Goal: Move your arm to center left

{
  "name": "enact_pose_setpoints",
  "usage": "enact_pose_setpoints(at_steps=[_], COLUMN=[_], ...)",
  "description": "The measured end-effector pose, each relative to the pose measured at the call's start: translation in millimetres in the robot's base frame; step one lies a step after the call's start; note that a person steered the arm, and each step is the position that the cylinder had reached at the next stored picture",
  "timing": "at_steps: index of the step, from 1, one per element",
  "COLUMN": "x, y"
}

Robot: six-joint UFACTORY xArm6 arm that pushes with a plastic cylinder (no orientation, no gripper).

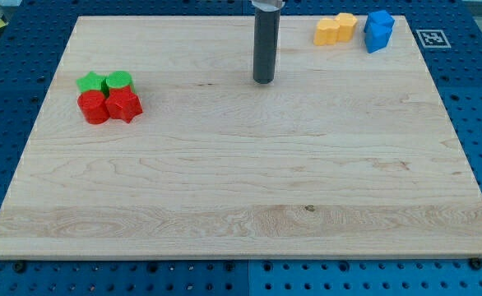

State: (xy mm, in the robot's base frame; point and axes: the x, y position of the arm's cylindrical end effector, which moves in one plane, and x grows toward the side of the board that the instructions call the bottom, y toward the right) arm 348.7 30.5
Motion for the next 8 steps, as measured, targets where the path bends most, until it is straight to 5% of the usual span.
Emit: enact_pose_setpoints(at_steps=[2,6,8], x=[4.7,-42.5,13.6], y=[-25.4,-277.1,-313.5])
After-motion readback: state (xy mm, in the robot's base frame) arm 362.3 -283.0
